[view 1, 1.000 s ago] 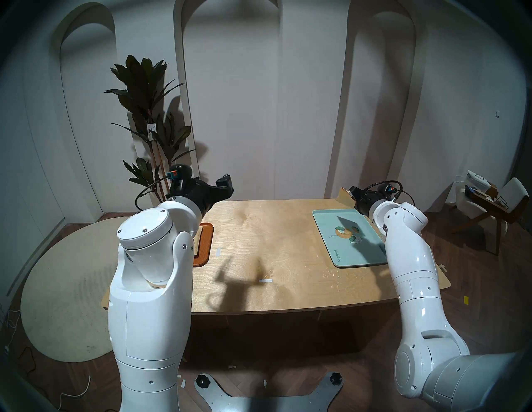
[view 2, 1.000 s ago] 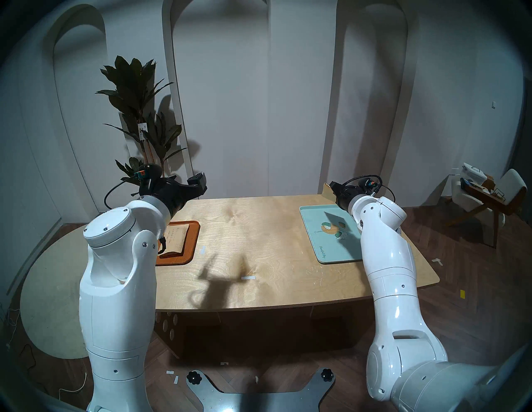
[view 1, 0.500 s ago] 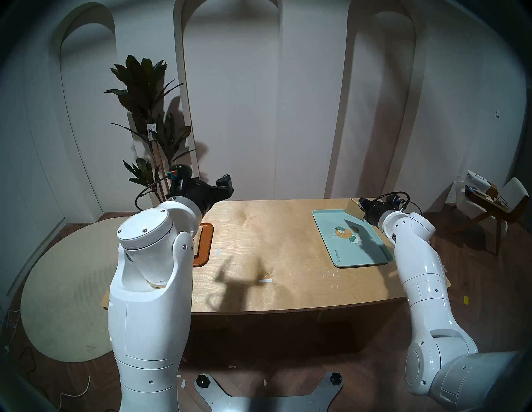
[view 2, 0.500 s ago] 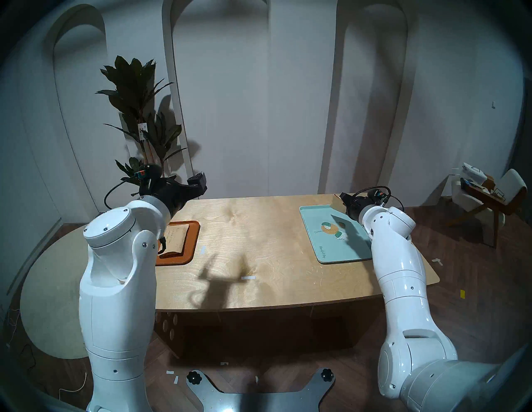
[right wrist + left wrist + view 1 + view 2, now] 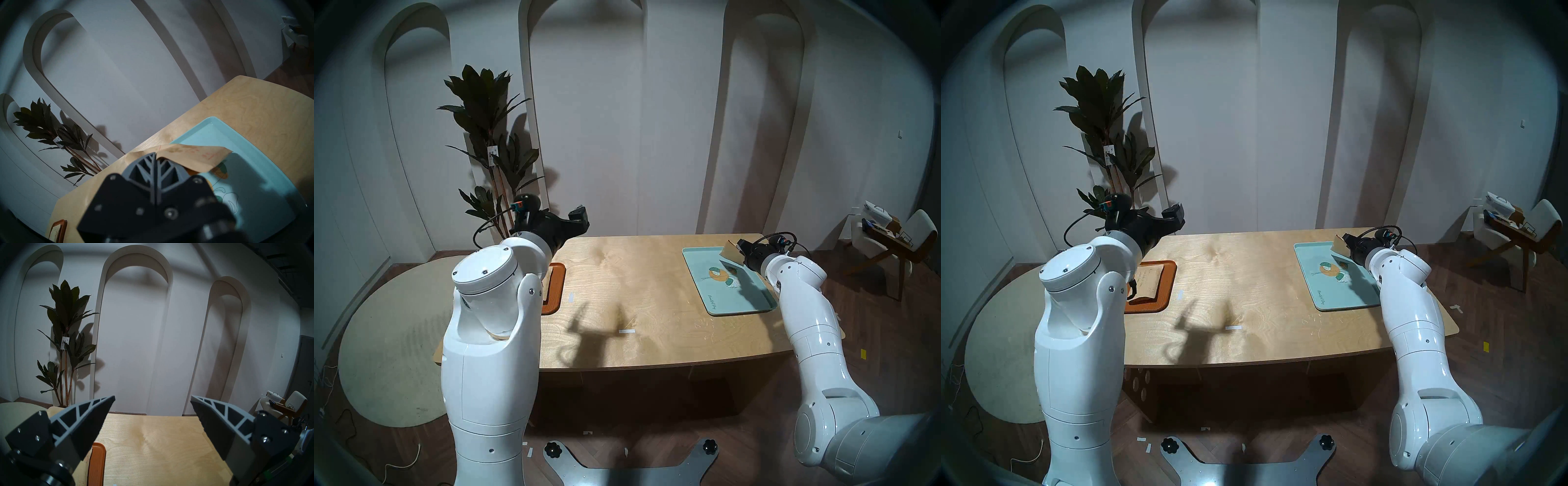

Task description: Sort the mail into the trays, one tray per recipient

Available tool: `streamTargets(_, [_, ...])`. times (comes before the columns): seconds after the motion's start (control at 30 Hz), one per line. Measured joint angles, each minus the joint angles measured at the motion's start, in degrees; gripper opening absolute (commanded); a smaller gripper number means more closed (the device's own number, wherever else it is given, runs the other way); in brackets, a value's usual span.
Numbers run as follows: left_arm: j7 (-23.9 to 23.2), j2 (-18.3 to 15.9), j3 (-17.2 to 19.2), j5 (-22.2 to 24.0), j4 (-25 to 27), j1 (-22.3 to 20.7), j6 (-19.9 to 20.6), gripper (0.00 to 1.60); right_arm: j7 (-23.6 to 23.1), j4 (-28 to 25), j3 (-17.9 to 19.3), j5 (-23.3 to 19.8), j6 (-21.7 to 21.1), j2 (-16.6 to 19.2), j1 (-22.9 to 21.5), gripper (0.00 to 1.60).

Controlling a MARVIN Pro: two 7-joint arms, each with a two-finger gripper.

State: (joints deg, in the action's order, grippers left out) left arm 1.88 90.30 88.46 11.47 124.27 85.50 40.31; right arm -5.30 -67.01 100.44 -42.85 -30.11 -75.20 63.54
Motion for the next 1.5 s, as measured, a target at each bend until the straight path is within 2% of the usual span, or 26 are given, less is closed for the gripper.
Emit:
streamTargets(0.3, [0.11, -0.10, -0.04, 0.11, 0.00, 0.00, -0.03, 1.60, -0.22, -0.13, -0.50, 0.43, -0.82, 0.45, 1.83, 0.00])
streamTargets(0.77, [0.27, -0.24, -0.10, 0.30, 0.00, 0.00, -0.05, 1.60, -0.71, -0.22, 0.69, 0.63, -0.98, 1.45, 5.57, 0.00])
streamTargets(0.8, [0.28, -0.25, -0.11, 0.31, 0.00, 0.00, -0.05, 1.60, -0.71, -0.22, 0.69, 0.69, -0.98, 1.48, 5.71, 0.10])
streamTargets(0.83, [0.29, -0.26, -0.11, 0.32, 0.00, 0.00, -0.05, 1.60, -0.73, -0.23, 0.65, 0.83, -0.98, 1.54, 5.97, 0.41])
streamTargets(0.9, [0.31, -0.28, -0.12, 0.35, 0.01, 0.00, -0.06, 1.60, -0.73, -0.46, 0.43, 1.26, -0.98, 1.64, 6.57, 1.15])
streamTargets(0.93, [0.32, -0.29, -0.13, 0.36, 0.01, 0.00, -0.06, 1.60, -0.73, -0.65, 0.29, 1.44, -0.98, 1.66, 6.85, 1.60])
streamTargets(1.17, [0.40, -0.36, -0.15, 0.46, 0.01, 0.00, -0.06, 1.60, -0.76, -3.99, -0.62, 2.18, -1.41, 1.64, 9.39, 1.60])
streamTargets(1.5, [0.49, -0.48, -0.19, 0.64, 0.01, 0.00, -0.06, 1.60, -3.25, -11.07, -3.00, 1.49, -4.95, 1.04, 14.76, 1.60])
